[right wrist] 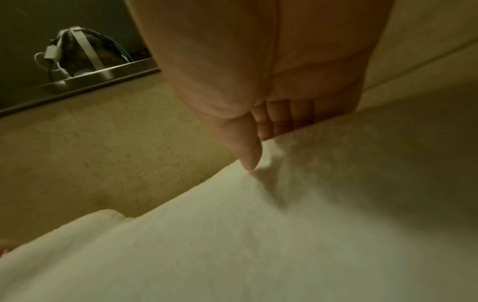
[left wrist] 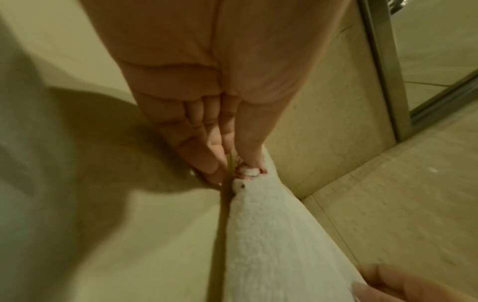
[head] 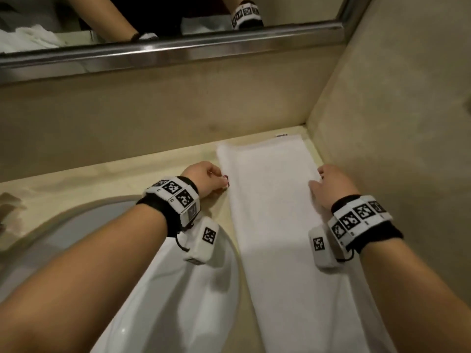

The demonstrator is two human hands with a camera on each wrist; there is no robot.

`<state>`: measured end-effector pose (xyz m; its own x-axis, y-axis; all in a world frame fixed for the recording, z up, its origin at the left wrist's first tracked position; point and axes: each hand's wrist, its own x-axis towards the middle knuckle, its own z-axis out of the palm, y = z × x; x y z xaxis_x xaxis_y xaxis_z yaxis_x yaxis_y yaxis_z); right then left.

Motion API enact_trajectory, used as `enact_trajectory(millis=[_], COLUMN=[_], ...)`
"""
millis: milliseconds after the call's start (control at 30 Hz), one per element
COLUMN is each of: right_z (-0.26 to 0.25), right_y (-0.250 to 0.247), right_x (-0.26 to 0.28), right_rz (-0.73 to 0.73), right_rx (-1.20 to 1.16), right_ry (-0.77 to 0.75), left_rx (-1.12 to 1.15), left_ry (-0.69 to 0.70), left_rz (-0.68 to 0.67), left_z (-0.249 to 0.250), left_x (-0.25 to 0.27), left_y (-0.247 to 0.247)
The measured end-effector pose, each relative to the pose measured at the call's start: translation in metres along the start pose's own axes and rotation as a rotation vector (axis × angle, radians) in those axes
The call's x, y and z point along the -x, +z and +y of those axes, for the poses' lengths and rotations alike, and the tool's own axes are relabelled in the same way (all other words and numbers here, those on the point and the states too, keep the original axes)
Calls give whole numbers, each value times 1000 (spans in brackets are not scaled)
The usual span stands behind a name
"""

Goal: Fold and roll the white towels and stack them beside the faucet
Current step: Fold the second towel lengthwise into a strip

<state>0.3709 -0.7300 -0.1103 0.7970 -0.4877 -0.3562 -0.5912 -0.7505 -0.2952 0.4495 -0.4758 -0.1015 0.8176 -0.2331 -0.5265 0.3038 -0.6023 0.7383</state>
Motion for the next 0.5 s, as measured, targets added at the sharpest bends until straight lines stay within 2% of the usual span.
enact_trajectory(millis=[100,167,233,333,367,433,500], right_z=[-7,-8,-6,-3,-3,-4,-4], right_y=[-2,-2,-2,-3,-3,-3,-3], right_x=[-14,-19,-21,-21,-22,-22,-22], right_rz=[-7,-1,-3,-21,-18,0,22], right_rx=[42,55,53,39,36,30,36], right_ry=[-19,-16,-3,-2,-2,0,9], left_rx=[138,138,17,-393,-464,-493,-427], left_ry=[-24,-29,-8,58,76,86,63], left_rz=[0,-6,-12,46,62,68,61], left_z=[5,11,17,22,23,21,17], left_x=[-4,-6,-9,-14,-14,-16,-18], left_y=[9,15,22,29,30,28,21])
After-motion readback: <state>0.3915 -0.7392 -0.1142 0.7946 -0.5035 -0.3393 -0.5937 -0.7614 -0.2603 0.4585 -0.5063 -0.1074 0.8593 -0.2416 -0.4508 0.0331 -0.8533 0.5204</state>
